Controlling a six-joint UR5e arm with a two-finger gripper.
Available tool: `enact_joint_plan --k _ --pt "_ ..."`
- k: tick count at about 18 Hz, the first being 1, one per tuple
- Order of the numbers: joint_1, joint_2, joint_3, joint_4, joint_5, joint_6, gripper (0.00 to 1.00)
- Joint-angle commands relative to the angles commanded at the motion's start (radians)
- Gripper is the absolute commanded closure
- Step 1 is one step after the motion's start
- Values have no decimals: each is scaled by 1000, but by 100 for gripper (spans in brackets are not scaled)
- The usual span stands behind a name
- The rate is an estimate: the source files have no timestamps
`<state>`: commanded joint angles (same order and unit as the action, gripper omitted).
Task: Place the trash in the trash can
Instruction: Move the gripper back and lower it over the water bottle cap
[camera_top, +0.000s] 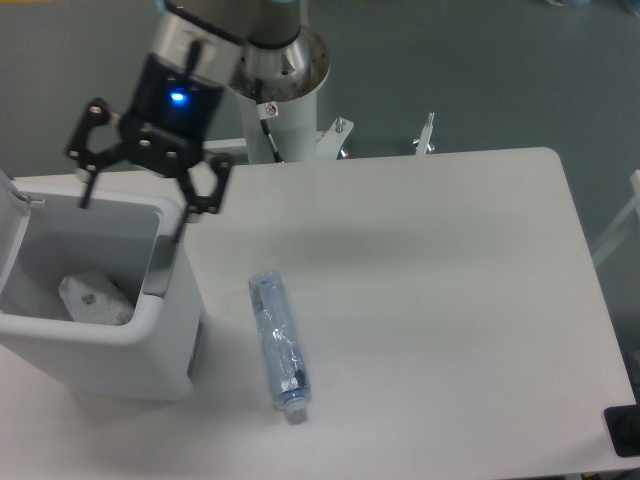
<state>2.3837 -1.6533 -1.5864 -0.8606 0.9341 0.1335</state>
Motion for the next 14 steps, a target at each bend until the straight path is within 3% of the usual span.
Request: enact_joint_plan --k 5,9,14 --pt "12 -155 108 -14 170 -5 0" --pt "9 -249 123 -20 262 -5 0" --pt "6 -364 201 -167 310 3 0"
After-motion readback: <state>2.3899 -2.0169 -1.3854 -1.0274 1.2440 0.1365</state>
